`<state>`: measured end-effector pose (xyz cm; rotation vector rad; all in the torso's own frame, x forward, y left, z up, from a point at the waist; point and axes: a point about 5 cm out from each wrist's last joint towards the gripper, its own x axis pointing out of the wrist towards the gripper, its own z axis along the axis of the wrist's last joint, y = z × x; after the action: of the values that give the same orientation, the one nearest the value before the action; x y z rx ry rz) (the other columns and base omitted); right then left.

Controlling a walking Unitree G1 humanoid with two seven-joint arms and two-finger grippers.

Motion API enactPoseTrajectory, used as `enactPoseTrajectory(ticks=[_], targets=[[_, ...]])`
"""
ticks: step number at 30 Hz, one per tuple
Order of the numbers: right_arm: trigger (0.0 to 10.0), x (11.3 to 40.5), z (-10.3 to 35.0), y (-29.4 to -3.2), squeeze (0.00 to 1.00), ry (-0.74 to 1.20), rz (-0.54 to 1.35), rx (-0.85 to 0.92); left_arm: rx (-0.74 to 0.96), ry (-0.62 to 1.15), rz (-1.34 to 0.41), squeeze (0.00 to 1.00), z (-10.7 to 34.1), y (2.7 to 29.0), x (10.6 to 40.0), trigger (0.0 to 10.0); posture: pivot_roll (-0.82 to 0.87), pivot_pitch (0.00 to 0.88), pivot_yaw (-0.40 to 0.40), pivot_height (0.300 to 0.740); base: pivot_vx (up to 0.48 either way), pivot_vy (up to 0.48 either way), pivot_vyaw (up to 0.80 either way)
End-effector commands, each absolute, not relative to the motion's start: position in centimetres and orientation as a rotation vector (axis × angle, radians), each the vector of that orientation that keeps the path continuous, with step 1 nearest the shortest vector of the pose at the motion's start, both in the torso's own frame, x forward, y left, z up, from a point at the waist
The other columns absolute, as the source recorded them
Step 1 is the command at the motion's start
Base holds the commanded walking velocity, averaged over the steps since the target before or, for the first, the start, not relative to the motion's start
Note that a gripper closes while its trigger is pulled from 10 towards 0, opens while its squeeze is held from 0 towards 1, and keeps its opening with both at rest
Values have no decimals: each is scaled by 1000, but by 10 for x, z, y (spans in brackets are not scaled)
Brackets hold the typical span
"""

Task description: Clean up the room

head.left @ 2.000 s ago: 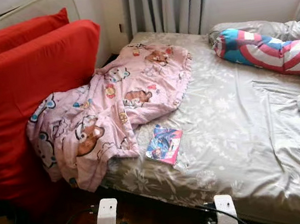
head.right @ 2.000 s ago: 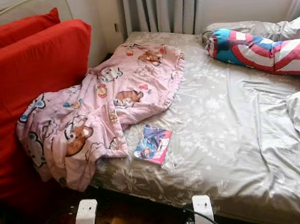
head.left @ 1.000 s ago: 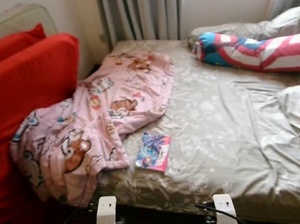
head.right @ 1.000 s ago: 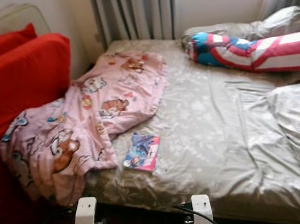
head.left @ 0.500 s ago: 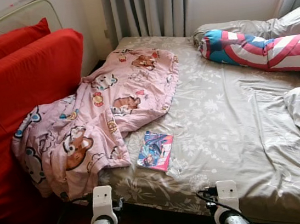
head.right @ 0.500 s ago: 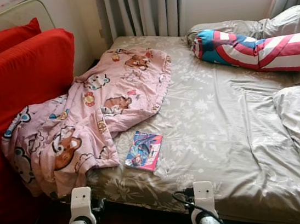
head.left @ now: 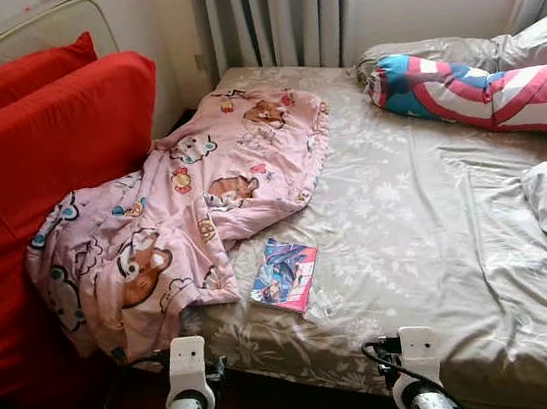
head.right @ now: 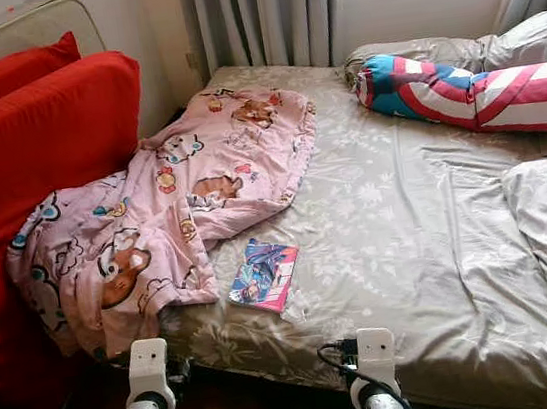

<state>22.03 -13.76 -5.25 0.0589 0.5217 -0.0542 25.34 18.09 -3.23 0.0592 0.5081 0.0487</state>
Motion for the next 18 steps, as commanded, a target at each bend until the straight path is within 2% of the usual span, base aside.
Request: enactPoseTrajectory(ticks=[1, 2, 3, 4, 5, 6, 7, 8, 10, 12, 18], targets=[[10000, 218, -53, -136, 0, 514, -48, 38, 47, 505, 55, 0, -35, 181, 249, 10000, -109, 0, -7, 740, 0, 0, 0], [10000, 218, -52, -136, 0, 500, -55, 34, 51, 488, 59, 0, -34, 182, 249, 10000, -114, 0, -5, 740, 0, 0, 0], [10000, 244, -29, -169, 0, 351, -92, 13, 59, 470, 67, 0, -32, 182, 250, 10000, -114, 0, -5, 740, 0, 0, 0], [10000, 244, -29, -169, 0, 351, -92, 13, 59, 470, 67, 0, -32, 182, 250, 10000, -114, 0, -5, 740, 0, 0, 0], [10000, 267, -1, -197, 0, 211, -119, -19, 66, 456, 78, 0, -31, 183, 250, 10000, -113, 0, -6, 740, 0, 0, 0], [10000, 267, -1, -197, 0, 211, -119, -19, 66, 456, 78, 0, -31, 183, 250, 10000, -113, 0, -6, 740, 0, 0, 0], [10000, 284, 25, -219, 0, 101, -145, -52, 101, 297, 106, 0, -1, 202, 275, 10000, -114, 0, -6, 740, 0, 0, 0], [10000, 284, 25, -219, 0, 101, -145, -52, 101, 297, 106, 0, -1, 202, 275, 10000, -114, 0, -6, 740, 0, 0, 0], [10000, 300, 53, -237, 0, -3, -177, -90, 187, 65, 150, 0, 53, 232, 310, 10000, -112, 0, -7, 740, 0, 0, 0], [10000, 303, 58, -240, 0, -21, -190, -94, 218, 5, 158, 0, 69, 238, 318, 10000, -112, 0, -6, 740, 0, 0, 0], [10000, 303, 58, -250, 0, 9, -234, -85, 334, 13, 160, 0, 73, 237, 321, 10000, -110, 0, -8, 740, 0, 0, 0]])
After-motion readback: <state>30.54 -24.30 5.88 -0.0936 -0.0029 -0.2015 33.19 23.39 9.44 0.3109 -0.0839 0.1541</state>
